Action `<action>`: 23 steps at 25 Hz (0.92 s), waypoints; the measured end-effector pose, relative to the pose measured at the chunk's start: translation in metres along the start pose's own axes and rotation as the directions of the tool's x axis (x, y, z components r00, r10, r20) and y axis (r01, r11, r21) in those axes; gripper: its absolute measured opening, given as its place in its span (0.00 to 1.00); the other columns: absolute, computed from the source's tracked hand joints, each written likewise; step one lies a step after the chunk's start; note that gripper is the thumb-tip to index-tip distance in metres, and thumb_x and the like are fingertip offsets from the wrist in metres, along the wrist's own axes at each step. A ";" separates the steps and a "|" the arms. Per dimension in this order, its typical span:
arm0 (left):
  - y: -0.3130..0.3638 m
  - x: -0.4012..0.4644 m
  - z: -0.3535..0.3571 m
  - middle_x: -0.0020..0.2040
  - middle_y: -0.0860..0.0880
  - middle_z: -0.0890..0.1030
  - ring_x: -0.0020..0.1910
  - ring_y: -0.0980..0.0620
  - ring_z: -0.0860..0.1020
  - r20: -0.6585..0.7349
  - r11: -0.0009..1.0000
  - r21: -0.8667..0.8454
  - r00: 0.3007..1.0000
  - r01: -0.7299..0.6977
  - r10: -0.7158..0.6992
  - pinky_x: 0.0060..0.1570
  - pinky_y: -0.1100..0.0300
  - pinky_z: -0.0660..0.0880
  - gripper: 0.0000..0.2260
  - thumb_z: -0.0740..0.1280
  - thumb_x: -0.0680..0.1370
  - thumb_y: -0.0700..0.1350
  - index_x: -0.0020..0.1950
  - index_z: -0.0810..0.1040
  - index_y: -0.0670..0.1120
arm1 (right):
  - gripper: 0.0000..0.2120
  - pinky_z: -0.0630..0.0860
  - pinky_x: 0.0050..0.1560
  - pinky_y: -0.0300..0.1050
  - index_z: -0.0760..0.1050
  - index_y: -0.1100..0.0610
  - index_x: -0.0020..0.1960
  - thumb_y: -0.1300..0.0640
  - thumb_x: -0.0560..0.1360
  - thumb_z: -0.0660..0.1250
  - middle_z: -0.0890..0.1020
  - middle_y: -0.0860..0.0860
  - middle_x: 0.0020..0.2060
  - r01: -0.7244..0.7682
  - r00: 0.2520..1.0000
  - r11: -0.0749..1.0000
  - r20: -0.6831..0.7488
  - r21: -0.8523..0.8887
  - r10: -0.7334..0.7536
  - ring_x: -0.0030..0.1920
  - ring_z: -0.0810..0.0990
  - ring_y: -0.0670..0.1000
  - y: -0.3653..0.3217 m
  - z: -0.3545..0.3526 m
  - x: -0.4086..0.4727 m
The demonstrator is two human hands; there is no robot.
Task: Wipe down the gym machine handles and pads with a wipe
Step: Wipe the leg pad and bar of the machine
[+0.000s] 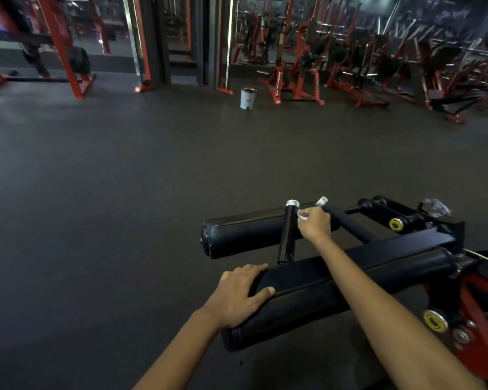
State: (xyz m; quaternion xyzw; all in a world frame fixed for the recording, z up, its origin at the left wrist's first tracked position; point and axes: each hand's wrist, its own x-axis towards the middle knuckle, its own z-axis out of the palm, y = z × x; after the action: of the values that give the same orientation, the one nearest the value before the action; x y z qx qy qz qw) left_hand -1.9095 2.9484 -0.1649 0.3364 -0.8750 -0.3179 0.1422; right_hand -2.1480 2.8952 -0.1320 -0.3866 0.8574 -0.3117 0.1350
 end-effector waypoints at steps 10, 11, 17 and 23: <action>-0.003 0.006 0.001 0.69 0.56 0.69 0.68 0.57 0.65 0.003 1.000 0.006 1.000 -0.021 0.021 0.66 0.56 0.59 0.25 0.58 0.79 0.59 0.74 0.62 0.52 | 0.07 0.76 0.52 0.43 0.83 0.59 0.48 0.62 0.69 0.71 0.84 0.52 0.49 0.369 0.851 0.892 0.482 -0.262 -0.210 0.55 0.80 0.49 0.015 -0.034 -0.047; -0.003 0.005 0.001 0.69 0.56 0.69 0.68 0.57 0.65 0.001 1.000 0.009 1.000 -0.024 0.024 0.66 0.56 0.59 0.25 0.58 0.79 0.59 0.74 0.62 0.53 | 0.08 0.76 0.53 0.43 0.83 0.59 0.49 0.62 0.70 0.71 0.84 0.51 0.50 0.409 0.821 0.872 0.526 -0.269 -0.223 0.55 0.80 0.48 0.011 -0.040 -0.047; -0.005 0.004 -0.001 0.71 0.54 0.67 0.69 0.56 0.64 0.035 0.998 0.034 0.998 -0.052 0.051 0.69 0.54 0.59 0.27 0.57 0.79 0.60 0.75 0.60 0.51 | 0.13 0.78 0.52 0.45 0.82 0.50 0.41 0.65 0.73 0.63 0.84 0.48 0.44 0.520 0.731 0.802 0.638 -0.294 -0.241 0.48 0.81 0.45 0.005 -0.049 -0.038; -0.015 0.033 -0.044 0.65 0.52 0.75 0.64 0.57 0.71 -0.116 0.984 -0.172 0.993 -0.036 0.016 0.60 0.70 0.63 0.20 0.66 0.77 0.52 0.67 0.72 0.47 | 0.14 0.78 0.42 0.45 0.77 0.53 0.41 0.68 0.74 0.57 0.83 0.54 0.38 0.336 0.895 0.938 0.337 -0.080 -0.292 0.38 0.82 0.46 -0.002 -0.058 -0.033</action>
State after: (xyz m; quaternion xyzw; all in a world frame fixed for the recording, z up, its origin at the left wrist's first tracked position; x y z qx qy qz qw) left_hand -1.9053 2.8971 -0.1404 0.3288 -0.8385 -0.3715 0.2252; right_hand -2.1519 2.9439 -0.0860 -0.5739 0.7694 -0.2031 0.1934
